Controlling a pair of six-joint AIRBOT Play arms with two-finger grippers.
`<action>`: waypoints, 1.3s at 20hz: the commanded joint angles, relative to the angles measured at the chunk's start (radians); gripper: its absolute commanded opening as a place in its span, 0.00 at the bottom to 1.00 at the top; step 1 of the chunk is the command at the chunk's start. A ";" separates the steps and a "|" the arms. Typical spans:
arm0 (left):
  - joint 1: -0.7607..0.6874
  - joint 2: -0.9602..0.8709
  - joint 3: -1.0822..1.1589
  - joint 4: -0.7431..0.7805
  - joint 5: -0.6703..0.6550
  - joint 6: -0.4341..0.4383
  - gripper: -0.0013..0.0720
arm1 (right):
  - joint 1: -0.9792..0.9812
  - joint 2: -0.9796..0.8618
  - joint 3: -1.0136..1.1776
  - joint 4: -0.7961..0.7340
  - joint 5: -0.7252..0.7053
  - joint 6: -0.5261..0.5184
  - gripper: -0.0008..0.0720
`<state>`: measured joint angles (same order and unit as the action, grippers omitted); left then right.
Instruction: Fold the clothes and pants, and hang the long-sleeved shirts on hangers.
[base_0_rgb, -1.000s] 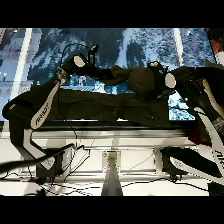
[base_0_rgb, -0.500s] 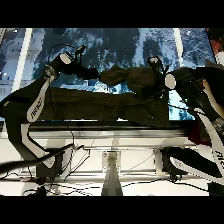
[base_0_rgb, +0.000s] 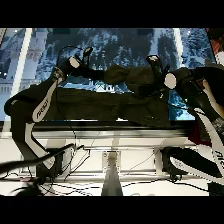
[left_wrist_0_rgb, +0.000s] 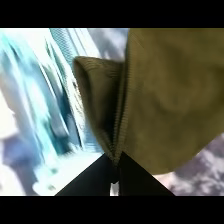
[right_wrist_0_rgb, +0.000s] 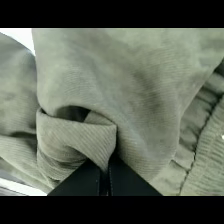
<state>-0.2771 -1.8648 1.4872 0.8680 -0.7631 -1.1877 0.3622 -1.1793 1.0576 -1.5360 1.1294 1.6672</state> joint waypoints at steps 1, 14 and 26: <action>0.050 0.070 0.032 0.086 0.101 0.002 0.04 | 0.000 0.000 0.000 0.002 -0.081 0.000 0.05; 0.452 0.617 0.145 0.592 0.280 0.001 0.04 | -0.272 -0.018 0.000 -0.020 -0.466 0.077 0.83; 0.649 0.404 0.142 0.733 -0.154 -0.002 0.04 | -0.632 -0.192 0.000 0.375 -0.169 -0.303 0.79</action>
<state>0.3443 -1.3922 1.6299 1.5410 -0.7753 -1.1889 -0.2245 -1.3045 1.0576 -1.3678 0.9073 1.5105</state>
